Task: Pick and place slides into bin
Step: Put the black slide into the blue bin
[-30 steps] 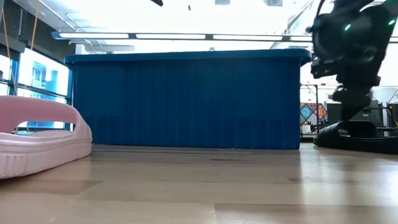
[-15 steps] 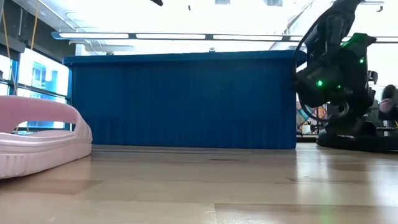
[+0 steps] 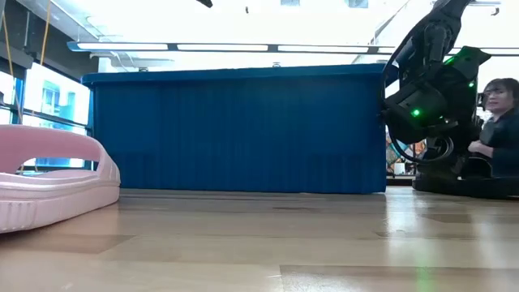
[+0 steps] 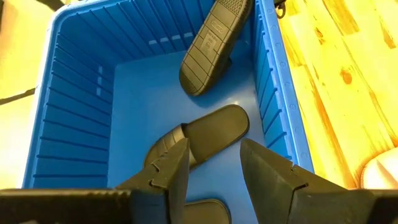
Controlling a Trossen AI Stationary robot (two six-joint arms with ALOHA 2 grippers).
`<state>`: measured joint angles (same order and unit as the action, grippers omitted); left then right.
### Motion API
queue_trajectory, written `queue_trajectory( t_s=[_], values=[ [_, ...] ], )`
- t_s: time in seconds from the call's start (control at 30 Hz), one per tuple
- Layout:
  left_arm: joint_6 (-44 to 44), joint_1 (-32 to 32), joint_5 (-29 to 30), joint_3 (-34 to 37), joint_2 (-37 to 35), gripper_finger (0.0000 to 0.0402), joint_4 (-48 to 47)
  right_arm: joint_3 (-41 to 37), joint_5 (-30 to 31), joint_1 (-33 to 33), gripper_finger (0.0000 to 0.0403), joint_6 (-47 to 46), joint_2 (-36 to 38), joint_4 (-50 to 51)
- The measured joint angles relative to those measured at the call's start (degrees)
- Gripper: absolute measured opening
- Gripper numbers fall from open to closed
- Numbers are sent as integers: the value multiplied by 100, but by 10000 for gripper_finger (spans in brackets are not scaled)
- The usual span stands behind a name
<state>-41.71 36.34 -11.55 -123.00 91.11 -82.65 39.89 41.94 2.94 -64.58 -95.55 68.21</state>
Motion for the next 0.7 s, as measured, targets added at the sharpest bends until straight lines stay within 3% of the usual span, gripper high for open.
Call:
queue_trajectory(
  t_s=[0.33, 0.53, 0.7],
  values=[
    [0, 0, 0, 0, 0, 134, -4, -559, -37, -53, 13, -224, -13, -755],
    [6, 0, 0, 0, -2, 134, -14, -374, -47, -434, 10, -565, -14, -396],
    [17, 0, 0, 0, -2, 134, -24, 40, -800, -1021, 7, -894, -13, 275]
  ],
)
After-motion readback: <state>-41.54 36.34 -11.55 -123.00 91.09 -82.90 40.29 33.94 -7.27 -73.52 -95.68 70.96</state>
